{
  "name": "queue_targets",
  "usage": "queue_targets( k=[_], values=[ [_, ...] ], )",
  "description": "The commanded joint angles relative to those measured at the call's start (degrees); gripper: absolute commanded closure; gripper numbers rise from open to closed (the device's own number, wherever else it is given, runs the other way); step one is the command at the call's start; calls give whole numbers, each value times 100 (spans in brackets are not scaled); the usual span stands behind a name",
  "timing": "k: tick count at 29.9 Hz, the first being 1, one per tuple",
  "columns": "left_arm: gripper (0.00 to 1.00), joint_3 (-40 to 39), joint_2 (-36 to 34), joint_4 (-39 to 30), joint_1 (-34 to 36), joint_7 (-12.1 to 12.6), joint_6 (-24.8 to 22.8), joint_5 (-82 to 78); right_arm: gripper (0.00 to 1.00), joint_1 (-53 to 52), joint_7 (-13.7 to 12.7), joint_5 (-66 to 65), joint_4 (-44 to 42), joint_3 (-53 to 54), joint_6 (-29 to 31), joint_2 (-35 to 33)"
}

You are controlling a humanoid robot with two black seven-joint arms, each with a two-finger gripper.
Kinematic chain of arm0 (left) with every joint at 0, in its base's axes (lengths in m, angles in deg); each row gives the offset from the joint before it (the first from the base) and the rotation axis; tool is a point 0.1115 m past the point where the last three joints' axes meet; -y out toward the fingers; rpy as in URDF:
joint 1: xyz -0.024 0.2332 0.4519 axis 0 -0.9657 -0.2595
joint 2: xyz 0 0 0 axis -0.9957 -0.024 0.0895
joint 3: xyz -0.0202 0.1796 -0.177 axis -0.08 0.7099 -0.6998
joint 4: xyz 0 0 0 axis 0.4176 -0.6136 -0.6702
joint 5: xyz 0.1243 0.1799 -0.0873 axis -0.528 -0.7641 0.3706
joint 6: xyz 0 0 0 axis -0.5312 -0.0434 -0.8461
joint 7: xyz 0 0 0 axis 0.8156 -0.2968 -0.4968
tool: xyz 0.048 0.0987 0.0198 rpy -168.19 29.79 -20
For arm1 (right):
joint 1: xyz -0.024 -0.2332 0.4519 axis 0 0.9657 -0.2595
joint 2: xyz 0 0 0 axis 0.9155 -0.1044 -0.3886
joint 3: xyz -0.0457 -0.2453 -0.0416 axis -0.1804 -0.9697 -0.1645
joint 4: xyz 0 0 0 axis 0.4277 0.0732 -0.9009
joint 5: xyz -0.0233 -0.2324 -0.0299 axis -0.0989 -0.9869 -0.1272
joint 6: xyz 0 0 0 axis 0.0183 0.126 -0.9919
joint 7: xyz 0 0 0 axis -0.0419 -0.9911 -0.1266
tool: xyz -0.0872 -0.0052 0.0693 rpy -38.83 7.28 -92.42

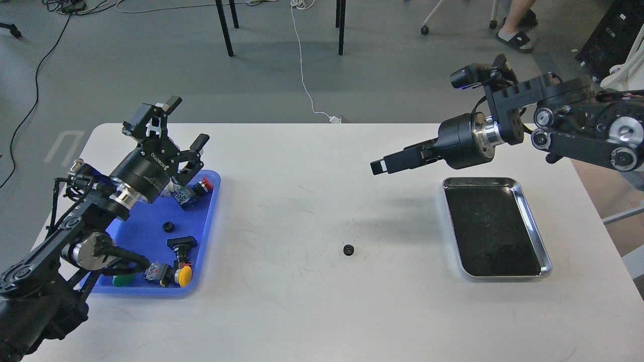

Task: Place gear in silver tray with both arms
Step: 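Reach the right gripper toward the gear on the table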

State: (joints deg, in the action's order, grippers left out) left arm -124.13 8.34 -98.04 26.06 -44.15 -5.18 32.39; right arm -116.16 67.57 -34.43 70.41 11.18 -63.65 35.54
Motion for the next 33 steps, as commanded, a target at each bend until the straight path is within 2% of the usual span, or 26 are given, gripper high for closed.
queue_targets(
  k=[1,7,15,21,24,27,30,33],
  values=[
    [2,-3,-14,-2,9,-2,0,0,1,-266,0,-216,-49,-294,-75,433],
    [2,-47,21,-2,0,-2,0,0,1,-425,0,-567,-32,-1032,-267,1093],
    [2,-38,65,-2,-27,-2,0,-26,4,-390,0,-901,-49,-2219,-1752,2077],
    [2,-47,74,-2,-105,6,0,-26,8,-153,0,-893,-137,-2483,-2254,2657],
    [2,-55,74,-11,-141,-2,0,-26,14,40,0,-893,-356,-2667,-2482,2781],
    [2,-64,66,-98,-158,6,0,-35,25,146,0,-893,-444,-2817,-2676,2781],
    [2,-64,74,-107,-158,6,0,-35,27,155,0,-884,-488,-2861,-2712,2781],
    [2,-64,74,-107,-158,59,0,-35,34,164,0,-884,-524,-2870,-2712,2781]
  ],
)
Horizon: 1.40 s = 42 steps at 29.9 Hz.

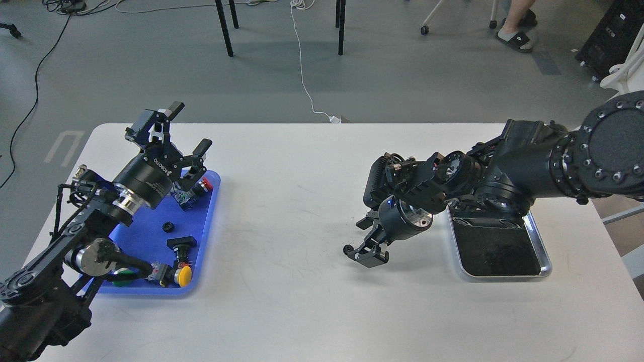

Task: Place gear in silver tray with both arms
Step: 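Reach the right gripper toward the gear on the table, then lower the right gripper and close it on the gear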

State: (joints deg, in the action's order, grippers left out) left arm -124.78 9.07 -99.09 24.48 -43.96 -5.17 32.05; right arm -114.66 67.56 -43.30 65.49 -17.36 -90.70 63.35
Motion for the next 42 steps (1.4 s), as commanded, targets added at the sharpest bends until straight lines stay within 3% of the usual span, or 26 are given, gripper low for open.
queue_targets(
  k=[1,21,42],
  values=[
    [2,0,1,-2,-1,41,0,0,34,22,1,2,-31,-16,-8,1],
    [2,9,89,-2,-1,49,0,-18,35,532,1,38,-321,-7,-526,1],
    [2,0,71,-2,-27,49,0,-18,45,726,1,318,-348,-7,-781,1]
  ],
)
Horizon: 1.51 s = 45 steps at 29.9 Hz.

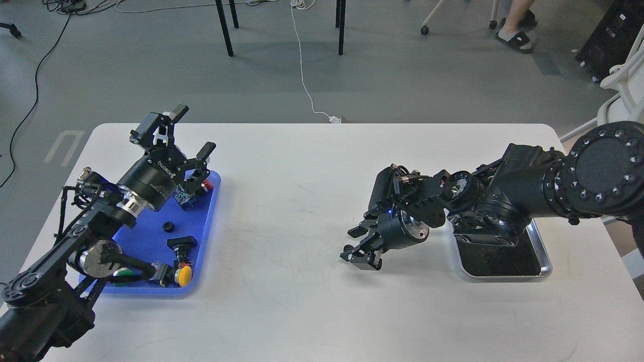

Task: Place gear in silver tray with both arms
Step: 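Lower the right gripper and close it on the gear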

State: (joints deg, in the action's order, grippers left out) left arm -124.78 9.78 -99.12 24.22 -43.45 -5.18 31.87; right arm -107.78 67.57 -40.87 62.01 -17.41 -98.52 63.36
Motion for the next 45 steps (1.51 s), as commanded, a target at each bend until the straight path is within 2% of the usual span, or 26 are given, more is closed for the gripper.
queue_targets(
  k=[1,2,6,16,18,20,27,45],
  values=[
    [2,0,1,1,-1,-2,0,0,48,47,0,93,0,-2,1,0],
    [2,0,1,1,-1,-2,0,0,51,56,0,94,-9,-2,1,0],
    [2,0,1,1,-1,-2,0,0,54,82,0,102,-9,-2,1,0],
    [2,0,9,1,-1,-2,0,0,57,126,0,138,-35,-2,1,0],
    [2,0,1,1,-1,-2,0,0,66,135,0,138,-62,-11,10,0],
    [2,0,1,1,-1,-2,0,0,67,144,0,138,-62,-11,10,0],
    [2,-8,1,1,-1,-2,0,0,80,144,0,138,-70,-11,27,0],
    [2,-8,1,9,-1,-2,0,0,82,21,0,138,-70,-11,36,0]
  ],
)
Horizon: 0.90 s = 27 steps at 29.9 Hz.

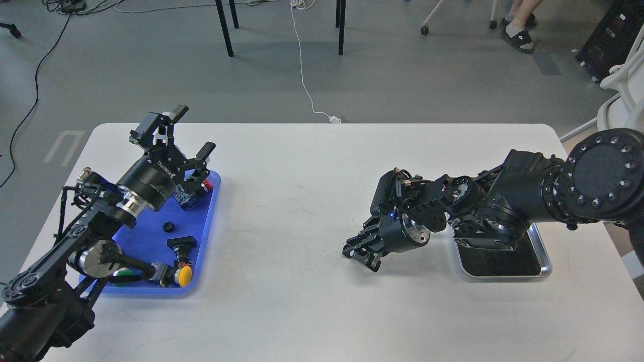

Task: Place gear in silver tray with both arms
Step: 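Lower the right gripper and close it on the gear, then lift the gear and carry it over the silver tray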

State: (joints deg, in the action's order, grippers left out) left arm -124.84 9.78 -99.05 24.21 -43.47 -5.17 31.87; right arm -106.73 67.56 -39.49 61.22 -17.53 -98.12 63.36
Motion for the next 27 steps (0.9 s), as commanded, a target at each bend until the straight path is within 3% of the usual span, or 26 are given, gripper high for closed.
queue_targets(
  k=[1,11,27],
  values=[
    [2,-3,0,3,0,0,0,0,82,-110,0,0,9,1,-3,0],
    [2,6,9,-6,9,0,0,0,82,-857,0,-35,377,27,-3,0],
    [2,24,44,-24,9,9,0,-8,82,-709,0,-298,388,-631,23,-2574]
  ],
)
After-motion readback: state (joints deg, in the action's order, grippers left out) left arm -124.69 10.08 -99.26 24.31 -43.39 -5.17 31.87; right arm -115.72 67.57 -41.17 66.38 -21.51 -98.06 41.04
